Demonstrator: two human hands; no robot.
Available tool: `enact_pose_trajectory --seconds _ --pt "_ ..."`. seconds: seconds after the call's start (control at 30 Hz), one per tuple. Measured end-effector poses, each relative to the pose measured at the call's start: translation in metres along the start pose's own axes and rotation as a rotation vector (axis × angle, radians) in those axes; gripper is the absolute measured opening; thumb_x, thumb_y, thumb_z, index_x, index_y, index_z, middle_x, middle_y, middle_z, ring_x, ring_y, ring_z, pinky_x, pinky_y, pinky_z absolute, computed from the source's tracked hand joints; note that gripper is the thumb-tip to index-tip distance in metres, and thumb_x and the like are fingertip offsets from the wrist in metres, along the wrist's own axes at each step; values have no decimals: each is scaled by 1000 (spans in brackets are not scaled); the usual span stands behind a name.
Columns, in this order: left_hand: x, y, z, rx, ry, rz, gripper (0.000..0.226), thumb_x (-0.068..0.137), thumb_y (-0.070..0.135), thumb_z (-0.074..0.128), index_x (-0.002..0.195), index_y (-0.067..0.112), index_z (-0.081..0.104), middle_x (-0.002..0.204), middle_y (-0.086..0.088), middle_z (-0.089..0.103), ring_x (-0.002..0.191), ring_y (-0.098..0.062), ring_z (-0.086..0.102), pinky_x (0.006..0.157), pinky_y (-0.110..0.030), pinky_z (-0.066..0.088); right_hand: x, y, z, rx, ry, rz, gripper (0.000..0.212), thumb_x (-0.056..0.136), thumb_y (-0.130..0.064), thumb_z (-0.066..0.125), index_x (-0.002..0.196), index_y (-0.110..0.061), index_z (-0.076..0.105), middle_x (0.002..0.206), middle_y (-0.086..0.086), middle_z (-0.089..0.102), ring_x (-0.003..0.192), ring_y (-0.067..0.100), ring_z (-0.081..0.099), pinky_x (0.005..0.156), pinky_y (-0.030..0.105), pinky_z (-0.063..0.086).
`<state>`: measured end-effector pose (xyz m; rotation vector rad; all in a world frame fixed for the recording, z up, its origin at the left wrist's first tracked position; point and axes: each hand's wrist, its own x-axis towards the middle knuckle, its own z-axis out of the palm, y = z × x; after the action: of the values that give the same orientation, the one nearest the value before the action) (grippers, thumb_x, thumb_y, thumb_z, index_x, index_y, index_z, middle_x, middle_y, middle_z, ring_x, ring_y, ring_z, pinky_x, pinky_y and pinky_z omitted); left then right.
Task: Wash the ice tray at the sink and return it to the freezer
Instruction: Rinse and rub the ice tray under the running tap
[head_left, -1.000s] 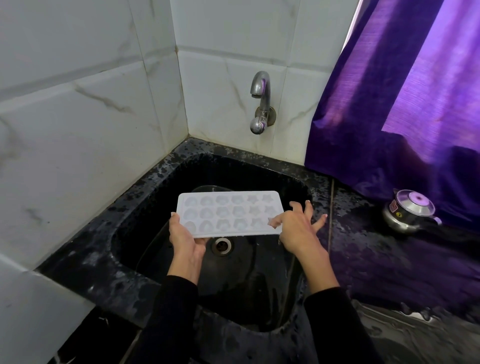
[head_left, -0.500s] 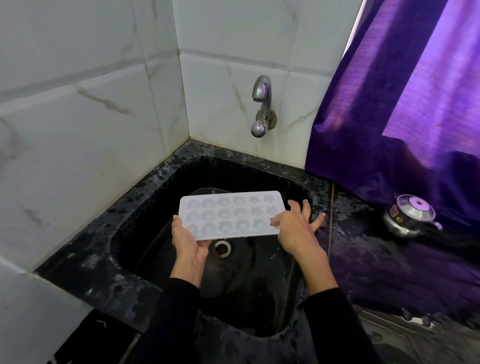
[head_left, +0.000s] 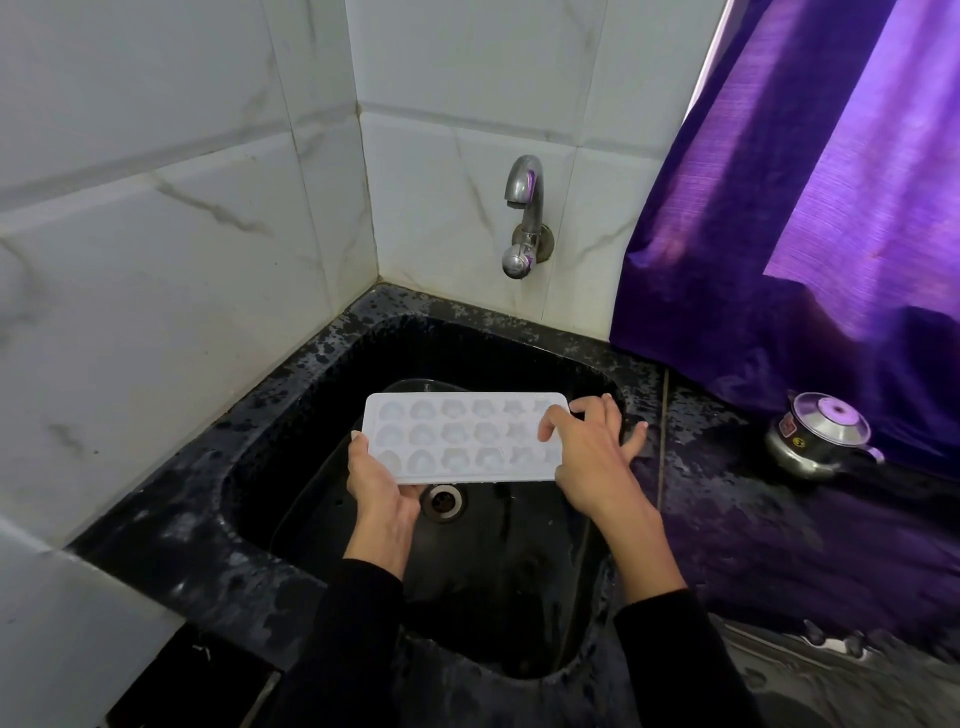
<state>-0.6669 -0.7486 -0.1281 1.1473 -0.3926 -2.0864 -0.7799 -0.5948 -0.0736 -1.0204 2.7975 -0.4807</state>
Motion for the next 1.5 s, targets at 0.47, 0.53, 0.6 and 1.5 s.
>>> enact_pose_trajectory --seconds 0.47,0.53,0.6,1.5 --pt "-6 -2 1 13 7 8 44 100 47 39 119 13 58 109 -12 68 94 -31 66 67 -45 56 -9 -13 6 -70 -151 -4 58 81 15 49 114 -28 66 156 10 11 145 35 -17 109 65 -14" --pt "-8 -3 1 16 10 1 42 100 47 39 116 13 59 106 -12 69 92 -31 67 66 -45 56 -7 -13 4 -83 -147 8 55 81 14 51 113 -28 67 157 10 9 145 36 -18 109 65 -15" --pt "-9 -4 2 14 8 -3 41 100 47 39 111 13 60 105 -11 69 91 -31 67 67 -45 56 -7 -14 5 -102 -139 5 57 79 14 53 116 -28 65 158 11 4 144 36 -19 109 65 -15" --pt "-15 -6 2 22 -6 21 44 100 48 38 116 14 60 105 -10 69 94 -30 67 74 -46 56 -10 -14 7 -127 -143 -3 59 79 17 51 115 -27 66 154 9 16 145 35 -15 109 66 -13"
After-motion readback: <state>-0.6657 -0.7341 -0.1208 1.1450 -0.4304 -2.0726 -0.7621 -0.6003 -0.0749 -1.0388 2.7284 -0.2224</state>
